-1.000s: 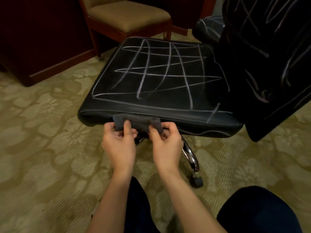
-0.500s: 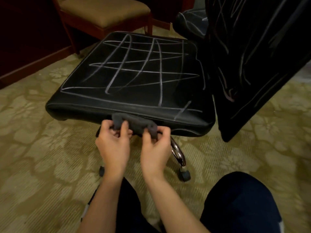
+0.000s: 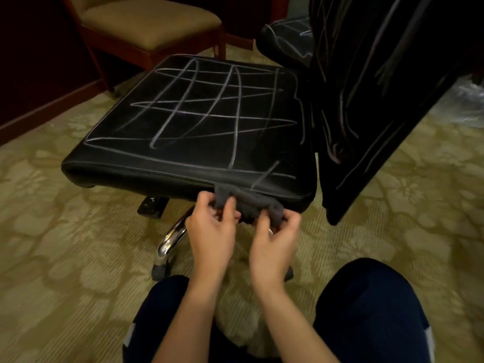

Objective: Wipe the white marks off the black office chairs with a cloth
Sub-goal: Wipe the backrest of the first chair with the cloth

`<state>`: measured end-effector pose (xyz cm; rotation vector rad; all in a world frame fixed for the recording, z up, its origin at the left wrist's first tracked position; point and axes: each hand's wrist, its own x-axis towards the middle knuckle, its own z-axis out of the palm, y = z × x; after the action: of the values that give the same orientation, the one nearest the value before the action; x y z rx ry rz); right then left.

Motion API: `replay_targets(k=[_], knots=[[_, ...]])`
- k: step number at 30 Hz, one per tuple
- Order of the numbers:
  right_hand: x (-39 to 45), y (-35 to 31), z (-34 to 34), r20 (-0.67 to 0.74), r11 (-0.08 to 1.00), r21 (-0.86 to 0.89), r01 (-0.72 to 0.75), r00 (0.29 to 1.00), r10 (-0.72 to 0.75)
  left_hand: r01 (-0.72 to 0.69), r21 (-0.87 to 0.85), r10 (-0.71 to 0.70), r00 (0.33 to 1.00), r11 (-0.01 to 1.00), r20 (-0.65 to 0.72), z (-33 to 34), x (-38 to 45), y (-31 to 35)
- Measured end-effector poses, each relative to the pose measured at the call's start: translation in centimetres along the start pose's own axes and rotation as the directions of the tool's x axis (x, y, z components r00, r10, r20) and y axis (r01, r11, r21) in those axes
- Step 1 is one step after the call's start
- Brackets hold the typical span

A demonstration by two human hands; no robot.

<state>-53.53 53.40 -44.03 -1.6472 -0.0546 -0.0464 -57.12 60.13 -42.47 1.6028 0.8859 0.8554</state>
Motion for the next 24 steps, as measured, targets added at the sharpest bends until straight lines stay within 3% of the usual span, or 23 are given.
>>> replay_targets(k=[6, 10, 12, 16, 21, 24], knots=[[-0.6, -0.1, -0.8, 0.073, 0.999, 0.028, -0.044, 0.996, 0.042, -0.02, 0.075, 0.024, 0.998, 0.997, -0.052, -0.6, -0.5, -0.5], [1.8, -0.1, -4.9, -0.048, 0.997, 0.074, -0.032, 0.998, 0.036, -0.009, 0.051, 0.004, 0.995, 0.999, 0.098, 2.3, -3.4, 0.3], [2.3, -0.1, -5.5, -0.043, 1.0, 0.023, 0.005, 0.999, -0.004, -0.035, 0.046, 0.028, 0.991, 0.998, 0.133, 3.8, -4.2, 0.8], [1.1, -0.5, -3.3, -0.07, 0.997, -0.061, 0.045, 0.996, -0.05, -0.014, -0.011, 0.015, 0.996, 1.0, 0.084, 2.3, -3.1, 0.5], [-1.7, -0.9, 1.1, 0.073, 0.994, -0.104, 0.041, 0.997, -0.033, 0.048, -0.058, -0.053, 0.995, 0.997, -0.089, -1.8, -0.3, 0.0], [-1.6, -1.3, -0.5, 0.121, 0.994, -0.097, 0.05, 0.992, -0.038, 0.026, -0.07, -0.035, 0.991, 0.997, -0.132, -1.3, -1.0, -0.1]])
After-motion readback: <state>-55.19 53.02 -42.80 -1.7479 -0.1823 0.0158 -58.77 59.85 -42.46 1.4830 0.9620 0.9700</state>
